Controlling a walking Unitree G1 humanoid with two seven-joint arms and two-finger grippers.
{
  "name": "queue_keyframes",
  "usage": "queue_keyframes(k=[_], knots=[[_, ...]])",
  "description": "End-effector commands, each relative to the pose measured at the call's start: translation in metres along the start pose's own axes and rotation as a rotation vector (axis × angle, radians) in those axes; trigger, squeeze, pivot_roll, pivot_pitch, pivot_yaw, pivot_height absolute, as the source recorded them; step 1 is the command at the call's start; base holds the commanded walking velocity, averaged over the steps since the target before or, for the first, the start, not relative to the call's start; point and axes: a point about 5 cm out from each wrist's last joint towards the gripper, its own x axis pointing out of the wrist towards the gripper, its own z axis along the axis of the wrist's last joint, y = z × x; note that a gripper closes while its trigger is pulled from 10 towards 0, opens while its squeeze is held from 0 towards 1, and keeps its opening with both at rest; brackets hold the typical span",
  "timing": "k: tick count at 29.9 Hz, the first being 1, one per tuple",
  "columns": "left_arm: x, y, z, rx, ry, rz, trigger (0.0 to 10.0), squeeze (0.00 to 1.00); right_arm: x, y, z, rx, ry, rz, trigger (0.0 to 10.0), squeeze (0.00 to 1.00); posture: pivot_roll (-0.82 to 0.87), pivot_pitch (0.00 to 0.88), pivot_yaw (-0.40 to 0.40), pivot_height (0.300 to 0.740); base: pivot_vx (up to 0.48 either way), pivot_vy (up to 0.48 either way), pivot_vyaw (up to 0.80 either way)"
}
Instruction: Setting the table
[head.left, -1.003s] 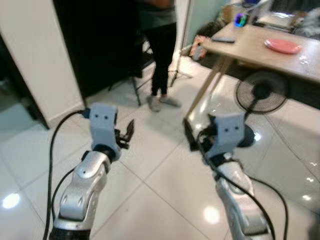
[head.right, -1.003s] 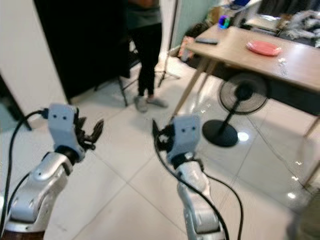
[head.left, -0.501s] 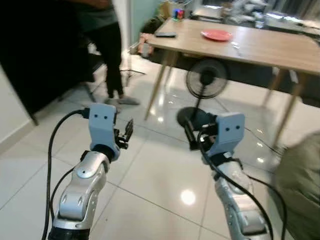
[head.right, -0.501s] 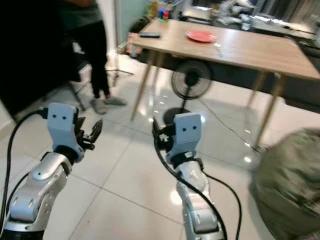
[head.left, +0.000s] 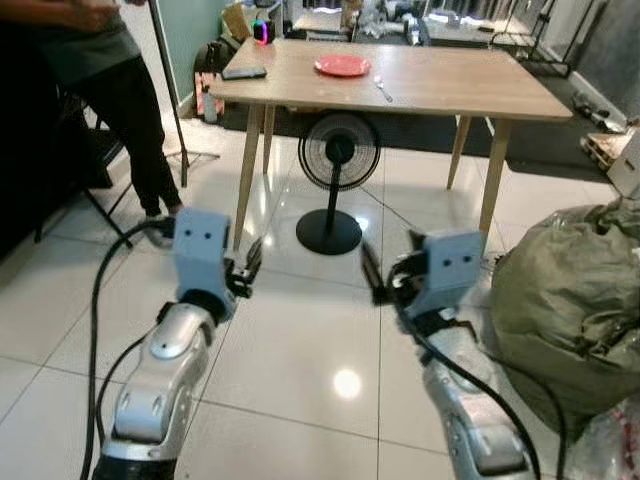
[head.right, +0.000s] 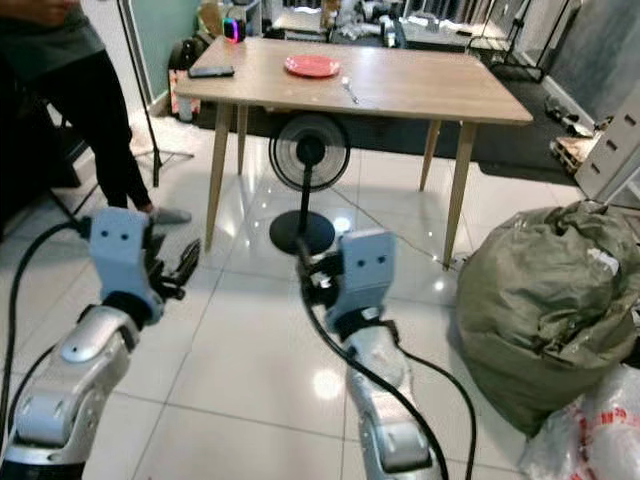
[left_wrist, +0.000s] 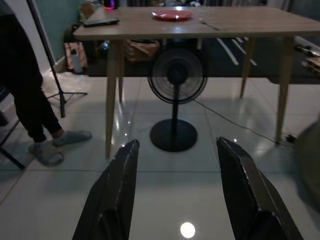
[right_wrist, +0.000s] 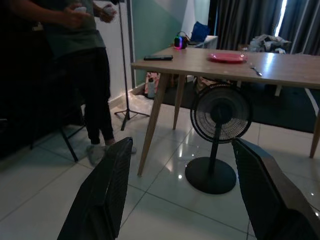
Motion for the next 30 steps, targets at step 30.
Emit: queue_keyframes(k=[30], knots=[[0.0008, -0.0012, -0.0028, 0.009, 0.013, 0.000, 10.0, 0.00, 0.0000, -0.0048, -0.0036, 0.006, 0.022, -0.029, 10.0, 0.00, -0.05, 0.038, 0.056, 0.740, 0.480, 0.000, -0.23]])
